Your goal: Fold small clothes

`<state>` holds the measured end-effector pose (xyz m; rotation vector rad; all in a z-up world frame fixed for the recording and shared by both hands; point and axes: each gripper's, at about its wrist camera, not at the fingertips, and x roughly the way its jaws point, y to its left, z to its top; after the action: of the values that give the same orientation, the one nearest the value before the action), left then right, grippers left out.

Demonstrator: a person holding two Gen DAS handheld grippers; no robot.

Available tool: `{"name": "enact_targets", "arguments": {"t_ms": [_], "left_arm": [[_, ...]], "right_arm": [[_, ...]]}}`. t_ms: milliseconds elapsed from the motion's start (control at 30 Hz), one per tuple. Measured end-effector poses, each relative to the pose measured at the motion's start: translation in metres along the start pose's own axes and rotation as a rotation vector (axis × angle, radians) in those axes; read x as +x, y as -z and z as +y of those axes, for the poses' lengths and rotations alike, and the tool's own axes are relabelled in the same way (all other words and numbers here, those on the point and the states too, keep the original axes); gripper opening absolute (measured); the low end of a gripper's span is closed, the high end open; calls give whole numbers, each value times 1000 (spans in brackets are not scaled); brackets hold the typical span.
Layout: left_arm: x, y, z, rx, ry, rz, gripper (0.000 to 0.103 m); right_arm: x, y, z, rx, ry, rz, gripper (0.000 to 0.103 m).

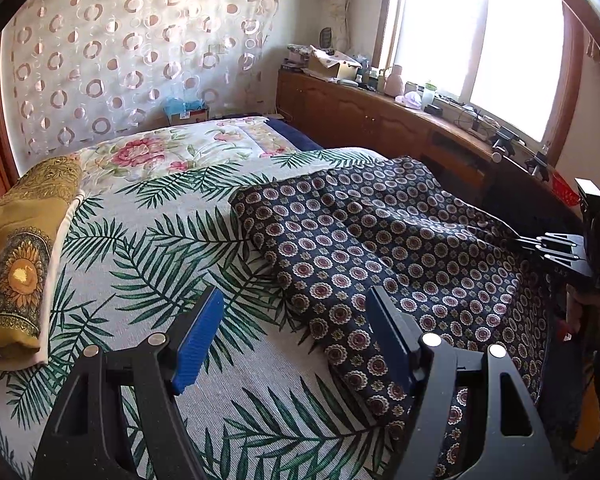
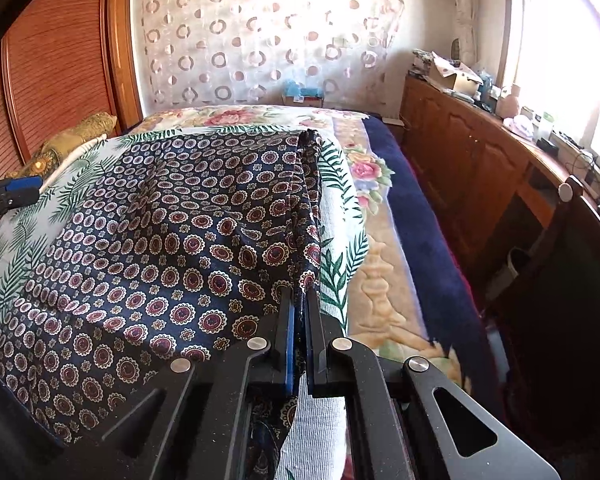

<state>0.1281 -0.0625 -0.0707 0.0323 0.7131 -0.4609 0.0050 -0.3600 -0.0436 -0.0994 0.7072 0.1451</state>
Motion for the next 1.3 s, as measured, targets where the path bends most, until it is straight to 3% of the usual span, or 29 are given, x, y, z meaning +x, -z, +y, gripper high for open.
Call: {"name": "enact_targets", "arguments": {"t_ms": [167,333,400,500,700,867,1300], "left_arm": [[3,-4,1,8,-5,-3,74],[12,-10,6,11,-13,3,74],[19,-13,8,11,-22,14,74],[32,-20,13,15,-39,24,74],[61,-34,29,-10,-49,54,74],[78,-43,42,-35,-67,84,65],[117,-49,46,-53,-52,162,38]], "right_arm": [[1,0,-6,21,-9,8,3],[-7,-14,-5,0,-2,-37,25],[-7,-26,-5,-21,16,-51,46],[6,-44,-5,-70,16,-60,53],[65,-78,-10,-111,-43,-12,57],[110,-99,-22,-73,-93,39,58],[152,-126,-35,-44,-149,119,58]]}}
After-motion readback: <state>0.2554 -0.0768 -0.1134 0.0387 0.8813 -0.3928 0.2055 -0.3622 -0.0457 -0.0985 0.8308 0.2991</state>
